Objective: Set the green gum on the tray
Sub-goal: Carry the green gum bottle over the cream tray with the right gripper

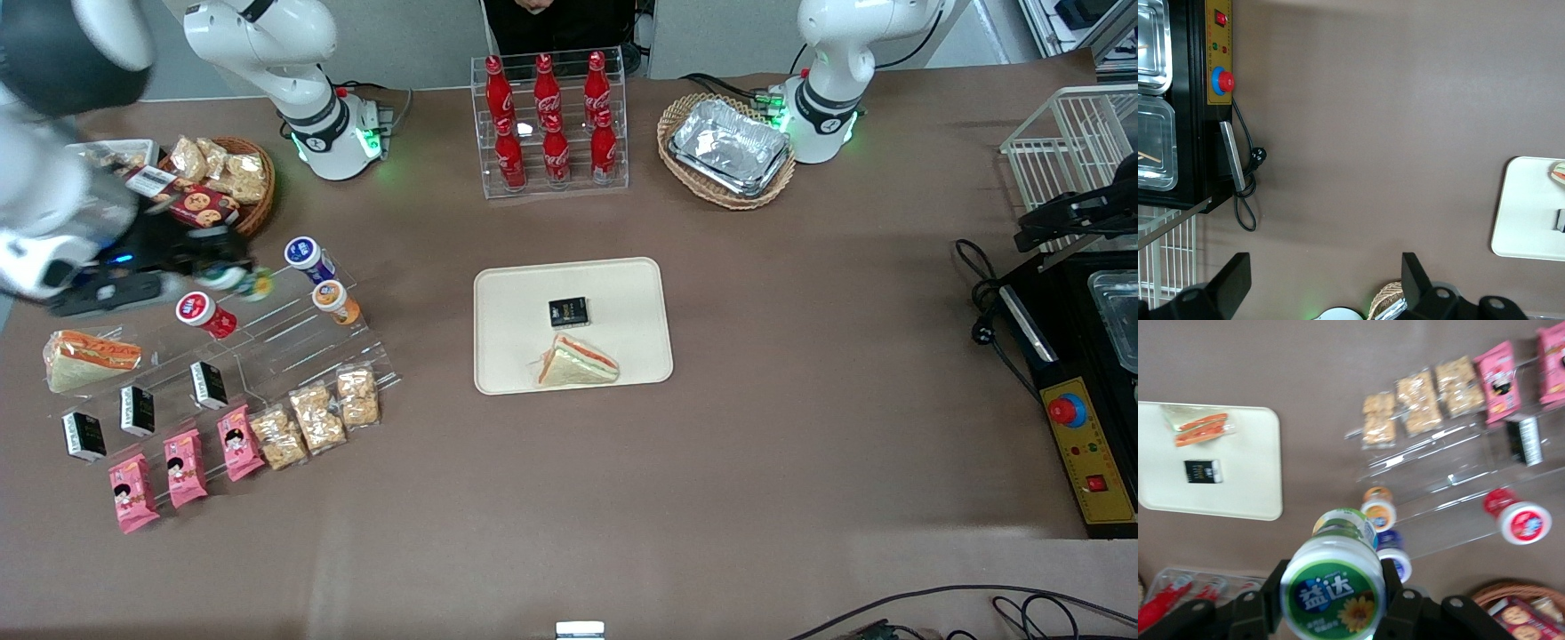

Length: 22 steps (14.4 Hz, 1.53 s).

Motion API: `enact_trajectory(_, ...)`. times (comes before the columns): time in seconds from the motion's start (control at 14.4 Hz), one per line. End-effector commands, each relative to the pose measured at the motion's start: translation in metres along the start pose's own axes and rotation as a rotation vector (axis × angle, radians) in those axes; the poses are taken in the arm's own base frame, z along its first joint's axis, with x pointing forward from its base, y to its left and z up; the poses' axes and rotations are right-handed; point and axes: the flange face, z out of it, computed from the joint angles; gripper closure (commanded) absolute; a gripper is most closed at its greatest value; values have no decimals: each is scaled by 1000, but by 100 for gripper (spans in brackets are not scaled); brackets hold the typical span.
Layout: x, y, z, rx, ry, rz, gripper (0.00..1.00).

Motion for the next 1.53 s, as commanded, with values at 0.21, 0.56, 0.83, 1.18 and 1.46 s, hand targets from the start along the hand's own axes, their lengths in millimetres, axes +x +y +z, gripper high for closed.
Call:
enact_trajectory(0.21, -8, -114, 80, 10, 32, 90, 71)
enact_trajectory(0.56, -25, -177, 206, 17, 99, 92, 71)
enact_trajectory(0.83, -14, -204, 277, 13, 75, 94, 71)
enact_trajectory(1.18, -5, -226, 355, 26, 89, 129, 71)
enact_trajectory(1.46, -13, -227, 386, 22, 91, 121, 71)
